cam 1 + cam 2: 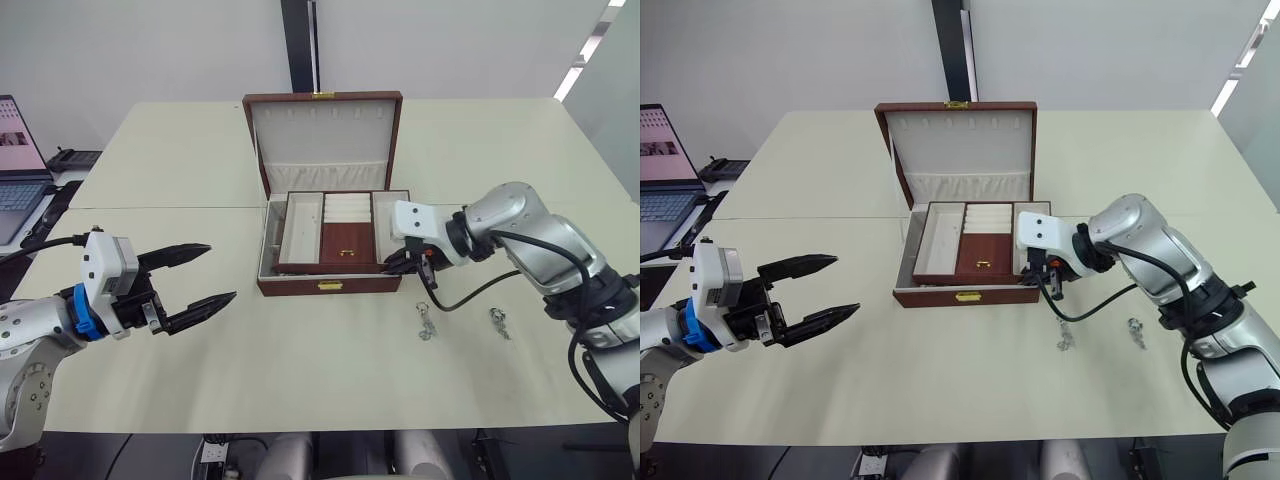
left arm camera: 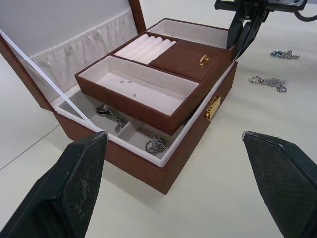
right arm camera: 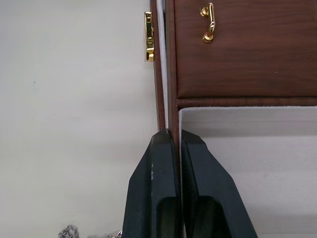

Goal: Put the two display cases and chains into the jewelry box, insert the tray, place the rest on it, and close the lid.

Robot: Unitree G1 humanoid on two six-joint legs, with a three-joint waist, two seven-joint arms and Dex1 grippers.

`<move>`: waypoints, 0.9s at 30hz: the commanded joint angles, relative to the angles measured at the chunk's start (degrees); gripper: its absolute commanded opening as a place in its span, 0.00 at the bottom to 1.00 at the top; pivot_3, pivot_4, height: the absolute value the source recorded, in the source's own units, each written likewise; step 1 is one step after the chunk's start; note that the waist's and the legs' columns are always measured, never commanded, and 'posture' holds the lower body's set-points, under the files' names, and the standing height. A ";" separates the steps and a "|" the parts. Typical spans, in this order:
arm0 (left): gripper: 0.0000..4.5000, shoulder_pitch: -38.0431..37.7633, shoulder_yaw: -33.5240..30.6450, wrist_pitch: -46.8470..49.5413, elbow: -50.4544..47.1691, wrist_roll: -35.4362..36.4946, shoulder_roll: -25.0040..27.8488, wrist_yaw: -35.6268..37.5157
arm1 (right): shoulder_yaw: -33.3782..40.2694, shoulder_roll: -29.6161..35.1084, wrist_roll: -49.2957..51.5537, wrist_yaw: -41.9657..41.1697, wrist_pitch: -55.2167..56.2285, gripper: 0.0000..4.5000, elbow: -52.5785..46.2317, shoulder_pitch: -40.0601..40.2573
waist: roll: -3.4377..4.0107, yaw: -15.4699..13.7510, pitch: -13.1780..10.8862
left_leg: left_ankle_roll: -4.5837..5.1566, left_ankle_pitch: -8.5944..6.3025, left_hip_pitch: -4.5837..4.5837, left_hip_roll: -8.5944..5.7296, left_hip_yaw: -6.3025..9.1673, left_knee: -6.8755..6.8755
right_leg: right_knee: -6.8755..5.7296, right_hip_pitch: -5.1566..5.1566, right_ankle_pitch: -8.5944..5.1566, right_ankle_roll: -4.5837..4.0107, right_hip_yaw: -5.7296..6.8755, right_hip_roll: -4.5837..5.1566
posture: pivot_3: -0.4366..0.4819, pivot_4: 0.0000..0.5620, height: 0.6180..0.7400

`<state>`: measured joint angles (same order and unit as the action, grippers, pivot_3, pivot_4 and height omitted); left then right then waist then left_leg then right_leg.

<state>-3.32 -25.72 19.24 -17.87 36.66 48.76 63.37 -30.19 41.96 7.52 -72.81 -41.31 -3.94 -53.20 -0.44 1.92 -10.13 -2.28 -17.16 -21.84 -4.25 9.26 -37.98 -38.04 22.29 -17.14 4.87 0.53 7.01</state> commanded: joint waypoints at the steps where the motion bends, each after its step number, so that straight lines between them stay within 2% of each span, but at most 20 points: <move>1: 1.00 -0.10 -2.48 -1.57 0.89 -0.52 1.52 0.99 | 0.30 -1.17 -1.45 -0.62 1.57 0.01 0.54 -2.77 | 0.00 0.00 0.00 | 0.00 0.00 0.00 0.00 0.00 0.00 | -0.01 0.00 0.00 0.00 0.00 0.00 | 0.48 0.27 1.00; 15: 1.00 -0.54 -1.49 -5.11 3.12 -1.34 0.07 1.86 | -0.87 -7.65 -3.51 -1.12 0.72 0.01 4.07 -5.90 | 0.00 0.07 0.00 | -0.03 0.02 0.00 0.00 0.03 0.00 | -0.02 0.03 0.03 -0.04 -0.01 -0.01 | 0.48 0.27 1.00; 27: 1.00 -0.42 -1.21 -6.46 4.21 -0.81 -0.86 2.97 | -0.46 -8.82 -3.62 -2.10 -0.48 0.01 4.04 -5.73 | 0.00 0.46 0.00 | -0.04 0.02 0.01 0.00 0.02 0.00 | -0.05 0.06 0.04 -0.06 -0.01 -0.02 | 0.48 0.27 1.00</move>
<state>-3.89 -26.23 13.33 -13.52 35.12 47.87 65.88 -31.89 33.43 3.41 -74.44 -42.04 1.44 -56.85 -0.44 2.39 -10.13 -2.32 -17.14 -21.84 -4.25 9.29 -37.98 -38.09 22.35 -17.10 4.81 0.53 6.99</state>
